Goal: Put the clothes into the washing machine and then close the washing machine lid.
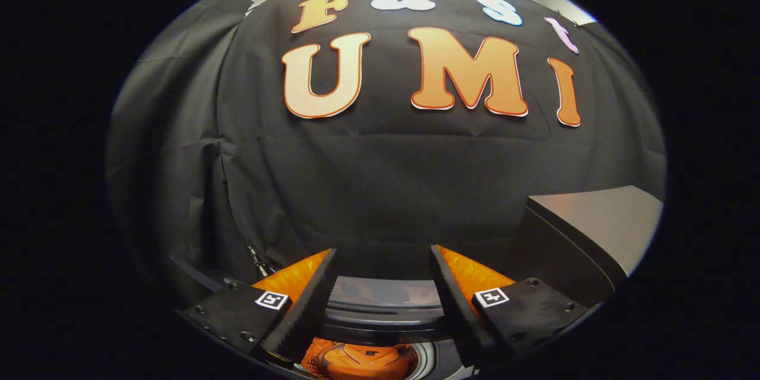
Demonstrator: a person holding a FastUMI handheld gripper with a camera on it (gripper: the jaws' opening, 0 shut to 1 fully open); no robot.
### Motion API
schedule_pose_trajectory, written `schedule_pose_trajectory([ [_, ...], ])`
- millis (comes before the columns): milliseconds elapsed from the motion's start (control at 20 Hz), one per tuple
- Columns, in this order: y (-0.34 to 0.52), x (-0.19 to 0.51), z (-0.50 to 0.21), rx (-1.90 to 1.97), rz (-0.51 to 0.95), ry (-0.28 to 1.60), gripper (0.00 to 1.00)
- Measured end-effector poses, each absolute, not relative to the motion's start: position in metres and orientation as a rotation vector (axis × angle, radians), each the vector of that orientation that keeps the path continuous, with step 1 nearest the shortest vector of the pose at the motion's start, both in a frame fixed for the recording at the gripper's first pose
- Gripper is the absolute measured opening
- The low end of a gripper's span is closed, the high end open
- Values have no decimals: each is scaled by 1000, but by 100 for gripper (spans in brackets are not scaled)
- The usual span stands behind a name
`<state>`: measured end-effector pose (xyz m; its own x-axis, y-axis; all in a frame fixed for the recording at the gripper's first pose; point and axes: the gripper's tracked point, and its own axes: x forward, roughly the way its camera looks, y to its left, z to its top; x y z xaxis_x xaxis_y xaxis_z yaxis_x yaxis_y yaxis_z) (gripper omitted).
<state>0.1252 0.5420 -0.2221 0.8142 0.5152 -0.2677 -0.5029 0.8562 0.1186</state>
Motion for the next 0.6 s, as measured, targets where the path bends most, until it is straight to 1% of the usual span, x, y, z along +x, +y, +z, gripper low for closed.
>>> schedule_pose_trajectory([
  [200, 531, 99, -251, 26, 529, 364, 98],
  [300, 523, 72, -281, 37, 535, 426, 98],
  [450, 516, 50, -322, 21, 531, 498, 98],
  [600, 512, 49, -324, -10, 527, 506, 99],
])
